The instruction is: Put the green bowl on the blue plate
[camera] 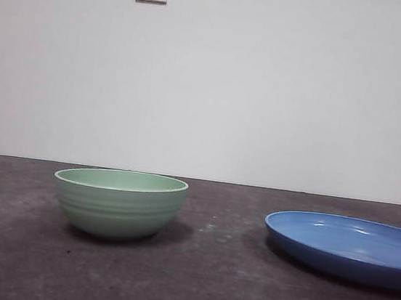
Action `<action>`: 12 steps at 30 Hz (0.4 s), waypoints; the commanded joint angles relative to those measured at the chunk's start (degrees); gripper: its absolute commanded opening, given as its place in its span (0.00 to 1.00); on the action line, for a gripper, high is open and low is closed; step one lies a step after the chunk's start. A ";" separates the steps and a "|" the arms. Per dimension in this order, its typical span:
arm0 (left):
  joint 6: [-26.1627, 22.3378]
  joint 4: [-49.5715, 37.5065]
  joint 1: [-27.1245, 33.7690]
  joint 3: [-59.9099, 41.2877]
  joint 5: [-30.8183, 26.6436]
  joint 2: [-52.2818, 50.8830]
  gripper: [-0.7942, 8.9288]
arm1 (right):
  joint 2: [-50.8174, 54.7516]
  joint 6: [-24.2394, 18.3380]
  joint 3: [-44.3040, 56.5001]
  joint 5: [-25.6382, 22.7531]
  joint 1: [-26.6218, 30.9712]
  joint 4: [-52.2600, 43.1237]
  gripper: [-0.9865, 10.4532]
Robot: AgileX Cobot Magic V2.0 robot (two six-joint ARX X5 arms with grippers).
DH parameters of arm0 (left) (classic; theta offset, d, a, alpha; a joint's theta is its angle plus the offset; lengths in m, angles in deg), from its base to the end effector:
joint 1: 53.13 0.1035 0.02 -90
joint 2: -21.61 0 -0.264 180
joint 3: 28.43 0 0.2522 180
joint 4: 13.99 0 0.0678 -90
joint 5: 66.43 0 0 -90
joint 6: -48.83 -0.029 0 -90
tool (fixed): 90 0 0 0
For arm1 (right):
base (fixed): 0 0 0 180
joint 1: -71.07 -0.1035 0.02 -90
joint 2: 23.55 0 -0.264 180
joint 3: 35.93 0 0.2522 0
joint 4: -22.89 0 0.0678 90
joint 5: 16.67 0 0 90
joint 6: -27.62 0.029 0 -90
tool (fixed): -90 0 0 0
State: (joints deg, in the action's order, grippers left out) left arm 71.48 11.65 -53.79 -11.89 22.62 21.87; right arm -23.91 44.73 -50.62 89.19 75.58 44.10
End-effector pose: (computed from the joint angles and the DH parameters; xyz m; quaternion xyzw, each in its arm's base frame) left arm 0.0936 -0.0006 0.1597 -0.1946 0.0795 0.0185 0.9775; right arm 0.0957 0.0004 0.1561 0.1583 0.0731 0.0888 0.9807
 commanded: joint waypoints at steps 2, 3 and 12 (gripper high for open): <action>3.87 1.14 -0.11 4.46 2.19 0.20 0.10 | 0.15 5.01 -2.80 0.61 0.02 -1.40 0.09; 4.07 1.95 -0.11 5.81 2.27 0.48 0.10 | 0.13 5.01 -3.98 0.63 0.02 -1.42 0.09; 1.62 10.01 -0.11 21.97 6.49 8.61 0.10 | -3.23 4.31 -18.82 0.66 0.02 2.97 0.09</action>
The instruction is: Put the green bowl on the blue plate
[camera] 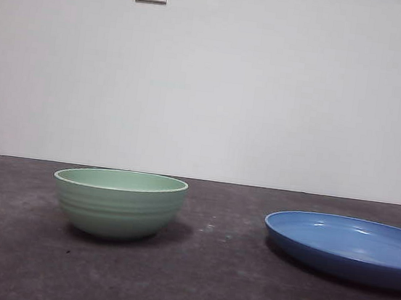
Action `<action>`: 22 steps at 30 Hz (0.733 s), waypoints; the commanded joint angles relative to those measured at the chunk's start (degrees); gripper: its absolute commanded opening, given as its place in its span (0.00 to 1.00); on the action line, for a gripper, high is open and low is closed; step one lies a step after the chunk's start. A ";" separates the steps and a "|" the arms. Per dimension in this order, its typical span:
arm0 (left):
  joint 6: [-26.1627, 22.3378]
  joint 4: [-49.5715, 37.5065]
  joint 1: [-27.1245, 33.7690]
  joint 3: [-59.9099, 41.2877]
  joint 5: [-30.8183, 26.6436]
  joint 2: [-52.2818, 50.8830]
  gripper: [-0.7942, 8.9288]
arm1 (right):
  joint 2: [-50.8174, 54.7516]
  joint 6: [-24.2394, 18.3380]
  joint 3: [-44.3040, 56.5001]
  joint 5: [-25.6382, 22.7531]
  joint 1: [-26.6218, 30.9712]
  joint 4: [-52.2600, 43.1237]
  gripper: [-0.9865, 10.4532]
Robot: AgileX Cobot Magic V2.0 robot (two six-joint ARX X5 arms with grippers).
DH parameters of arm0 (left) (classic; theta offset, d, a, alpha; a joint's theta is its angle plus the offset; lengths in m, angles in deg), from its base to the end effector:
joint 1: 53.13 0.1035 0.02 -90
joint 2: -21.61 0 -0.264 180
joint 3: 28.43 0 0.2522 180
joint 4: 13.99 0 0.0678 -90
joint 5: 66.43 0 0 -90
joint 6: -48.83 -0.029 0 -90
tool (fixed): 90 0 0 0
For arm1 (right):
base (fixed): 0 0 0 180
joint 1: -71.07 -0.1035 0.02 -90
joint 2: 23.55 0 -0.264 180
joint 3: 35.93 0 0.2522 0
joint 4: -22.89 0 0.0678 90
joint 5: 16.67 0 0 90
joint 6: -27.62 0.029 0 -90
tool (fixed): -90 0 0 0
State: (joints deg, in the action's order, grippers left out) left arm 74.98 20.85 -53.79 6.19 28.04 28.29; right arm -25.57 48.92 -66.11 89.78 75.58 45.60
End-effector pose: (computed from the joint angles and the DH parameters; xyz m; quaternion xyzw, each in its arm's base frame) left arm 0.0766 -0.0031 0.2408 -0.2275 0.0687 -0.0299 0.9709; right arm 0.0741 0.0024 0.2409 0.1751 -0.0267 0.1107 0.9779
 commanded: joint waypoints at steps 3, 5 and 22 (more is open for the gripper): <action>-4.46 4.07 -0.11 9.84 4.96 7.15 0.10 | -5.46 -2.40 -9.62 0.39 0.02 6.16 0.09; -6.47 6.25 -0.11 13.42 8.26 10.67 0.10 | -8.76 -4.46 -14.10 1.68 0.02 10.25 0.09; -23.12 31.78 -2.80 31.67 30.32 31.56 0.10 | -32.04 -21.70 -38.99 14.19 -5.44 51.74 0.09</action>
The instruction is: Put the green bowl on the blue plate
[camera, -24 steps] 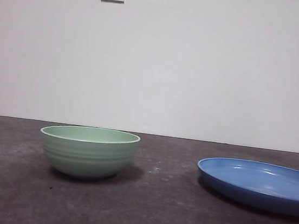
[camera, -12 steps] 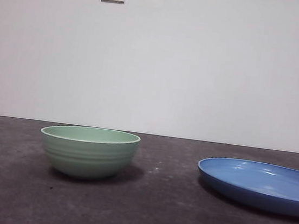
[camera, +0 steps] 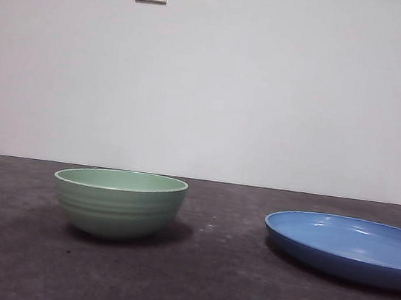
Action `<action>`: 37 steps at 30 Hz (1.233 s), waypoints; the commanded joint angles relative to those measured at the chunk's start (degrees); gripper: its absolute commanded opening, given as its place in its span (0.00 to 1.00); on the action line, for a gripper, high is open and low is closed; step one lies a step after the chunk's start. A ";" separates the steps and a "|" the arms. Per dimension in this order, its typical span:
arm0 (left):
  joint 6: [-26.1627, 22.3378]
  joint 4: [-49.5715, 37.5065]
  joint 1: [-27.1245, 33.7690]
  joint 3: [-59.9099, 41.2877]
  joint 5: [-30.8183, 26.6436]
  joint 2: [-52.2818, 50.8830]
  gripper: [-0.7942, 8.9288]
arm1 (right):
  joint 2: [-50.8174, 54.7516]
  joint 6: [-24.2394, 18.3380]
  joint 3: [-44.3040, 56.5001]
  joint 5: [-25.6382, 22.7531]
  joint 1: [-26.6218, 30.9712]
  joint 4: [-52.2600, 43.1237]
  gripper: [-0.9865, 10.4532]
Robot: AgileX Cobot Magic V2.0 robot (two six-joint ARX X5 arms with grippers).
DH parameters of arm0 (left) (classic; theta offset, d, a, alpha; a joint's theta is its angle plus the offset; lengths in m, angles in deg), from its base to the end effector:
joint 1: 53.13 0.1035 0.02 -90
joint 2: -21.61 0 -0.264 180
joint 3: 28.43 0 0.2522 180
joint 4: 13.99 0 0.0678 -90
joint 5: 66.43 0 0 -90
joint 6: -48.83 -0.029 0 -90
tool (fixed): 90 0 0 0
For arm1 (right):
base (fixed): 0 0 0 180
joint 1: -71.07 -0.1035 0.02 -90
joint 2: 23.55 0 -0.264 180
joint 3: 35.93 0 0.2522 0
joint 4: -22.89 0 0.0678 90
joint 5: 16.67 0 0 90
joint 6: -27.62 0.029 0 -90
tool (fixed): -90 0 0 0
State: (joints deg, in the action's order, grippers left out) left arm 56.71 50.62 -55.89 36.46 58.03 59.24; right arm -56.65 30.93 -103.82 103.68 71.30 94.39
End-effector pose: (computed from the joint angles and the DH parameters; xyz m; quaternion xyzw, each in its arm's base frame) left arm 0.1071 -0.0216 0.3246 -0.1489 0.3281 -0.2804 0.8897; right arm 0.0804 0.0143 0.3361 0.1095 0.3108 0.2377 0.9137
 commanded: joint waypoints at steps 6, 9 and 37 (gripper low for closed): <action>-6.86 5.40 -2.58 1.53 0.31 0.81 0.10 | -1.99 -6.73 -1.29 0.04 -4.26 8.98 0.09; -6.84 5.27 -2.80 1.55 0.31 0.81 0.12 | -1.99 -6.69 -1.29 0.04 -4.57 8.72 0.10; -2.14 -5.55 -9.40 2.75 -8.98 15.98 0.59 | -1.99 -5.27 -1.29 -0.37 -4.57 8.26 0.51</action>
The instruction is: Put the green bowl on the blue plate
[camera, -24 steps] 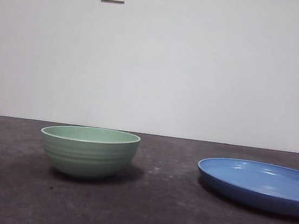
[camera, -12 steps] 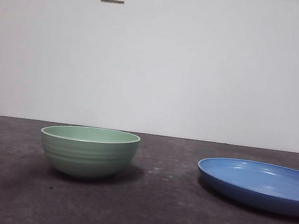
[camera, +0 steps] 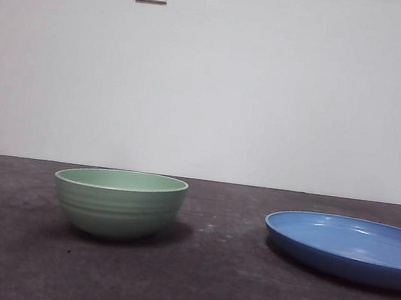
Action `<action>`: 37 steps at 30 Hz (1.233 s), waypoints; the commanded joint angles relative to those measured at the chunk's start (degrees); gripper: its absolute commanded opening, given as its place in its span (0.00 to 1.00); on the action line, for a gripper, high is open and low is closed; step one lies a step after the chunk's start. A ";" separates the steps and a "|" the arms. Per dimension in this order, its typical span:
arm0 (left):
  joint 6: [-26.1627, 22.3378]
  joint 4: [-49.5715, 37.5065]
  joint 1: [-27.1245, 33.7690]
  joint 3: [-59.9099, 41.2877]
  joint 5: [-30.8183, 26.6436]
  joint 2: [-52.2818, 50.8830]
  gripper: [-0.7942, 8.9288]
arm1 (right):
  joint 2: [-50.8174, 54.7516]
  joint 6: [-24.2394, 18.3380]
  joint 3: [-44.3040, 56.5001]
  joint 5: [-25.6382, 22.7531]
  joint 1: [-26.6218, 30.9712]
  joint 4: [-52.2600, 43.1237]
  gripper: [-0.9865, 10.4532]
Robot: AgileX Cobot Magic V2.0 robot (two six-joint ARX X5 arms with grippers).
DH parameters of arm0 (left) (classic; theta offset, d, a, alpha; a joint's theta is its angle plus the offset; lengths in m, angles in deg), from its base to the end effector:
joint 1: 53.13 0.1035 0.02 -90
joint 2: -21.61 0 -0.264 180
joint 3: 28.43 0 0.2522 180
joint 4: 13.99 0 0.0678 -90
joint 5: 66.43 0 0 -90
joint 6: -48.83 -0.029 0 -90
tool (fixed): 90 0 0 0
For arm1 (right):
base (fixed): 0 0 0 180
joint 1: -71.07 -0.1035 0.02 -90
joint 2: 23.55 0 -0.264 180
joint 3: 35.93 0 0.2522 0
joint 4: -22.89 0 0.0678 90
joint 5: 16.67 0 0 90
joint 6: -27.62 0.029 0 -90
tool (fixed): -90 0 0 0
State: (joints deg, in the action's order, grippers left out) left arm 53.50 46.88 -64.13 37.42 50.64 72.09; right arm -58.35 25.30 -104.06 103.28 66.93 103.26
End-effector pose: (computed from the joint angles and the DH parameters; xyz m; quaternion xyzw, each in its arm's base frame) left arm 0.1553 -0.0436 0.3072 -0.0895 0.3949 -0.2849 0.8688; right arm 0.0760 0.0200 0.3247 0.0714 0.3835 0.2766 0.8783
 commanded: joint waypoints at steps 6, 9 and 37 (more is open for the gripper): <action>2.01 -4.90 -5.73 6.01 -10.03 15.80 0.59 | -0.28 0.39 -1.05 0.02 -0.20 -0.61 0.51; 1.99 -5.55 -7.45 8.81 -12.68 22.23 0.59 | -0.28 0.39 -1.05 0.02 -0.20 -0.61 0.51; 2.08 -10.82 -13.07 14.27 -23.10 46.97 0.28 | -0.28 0.42 -1.05 0.02 -0.20 -0.61 0.51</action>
State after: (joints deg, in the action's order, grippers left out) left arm 55.55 36.20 -76.77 50.51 27.80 117.88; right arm -58.35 25.32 -104.06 103.28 66.93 103.26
